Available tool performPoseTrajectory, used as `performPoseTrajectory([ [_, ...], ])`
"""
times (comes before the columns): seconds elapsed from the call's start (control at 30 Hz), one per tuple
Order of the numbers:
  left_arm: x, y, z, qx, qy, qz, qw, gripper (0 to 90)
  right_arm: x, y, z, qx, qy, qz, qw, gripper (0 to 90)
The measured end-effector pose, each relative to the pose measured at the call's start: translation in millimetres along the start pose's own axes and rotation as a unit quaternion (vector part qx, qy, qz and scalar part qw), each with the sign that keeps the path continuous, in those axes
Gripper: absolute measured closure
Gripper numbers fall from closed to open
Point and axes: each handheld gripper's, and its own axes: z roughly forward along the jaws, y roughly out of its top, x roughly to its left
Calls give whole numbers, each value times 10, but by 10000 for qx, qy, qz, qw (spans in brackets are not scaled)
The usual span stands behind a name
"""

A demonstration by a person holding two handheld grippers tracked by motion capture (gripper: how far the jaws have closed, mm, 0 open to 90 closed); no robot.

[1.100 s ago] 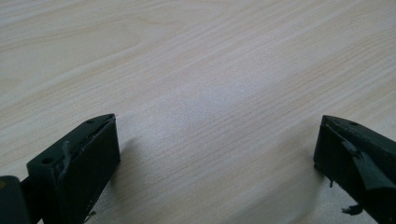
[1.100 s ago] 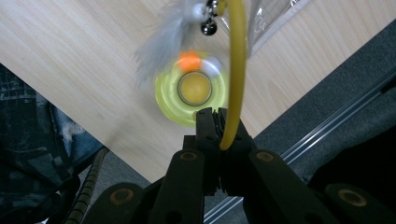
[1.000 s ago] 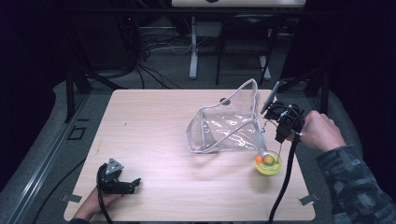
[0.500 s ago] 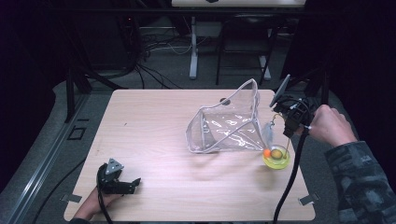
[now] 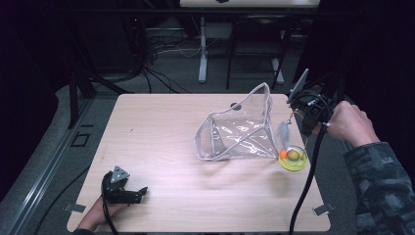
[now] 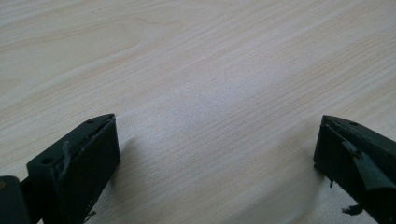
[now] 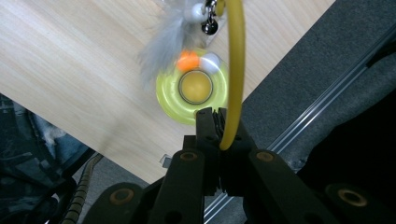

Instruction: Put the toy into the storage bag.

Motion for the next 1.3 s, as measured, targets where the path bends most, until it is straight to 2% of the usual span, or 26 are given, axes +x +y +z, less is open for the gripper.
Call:
performPoseTrajectory([
  [0.3,0,0,0,-1,-1,0,10000,2,-91,23,-11,29,-70,47,10000,880],
  [0.5,0,-1,0,-2,-1,0,10000,2,-146,44,-81,44,-78,92,9999,880],
  [0.73,0,-1,0,-3,2,-2,10000,2,-206,86,-175,-66,-123,204,9997,880],
  [1.3,0,-1,0,-7,3,-6,10000,2,-297,232,-386,-60,-257,252,9993,879],
])
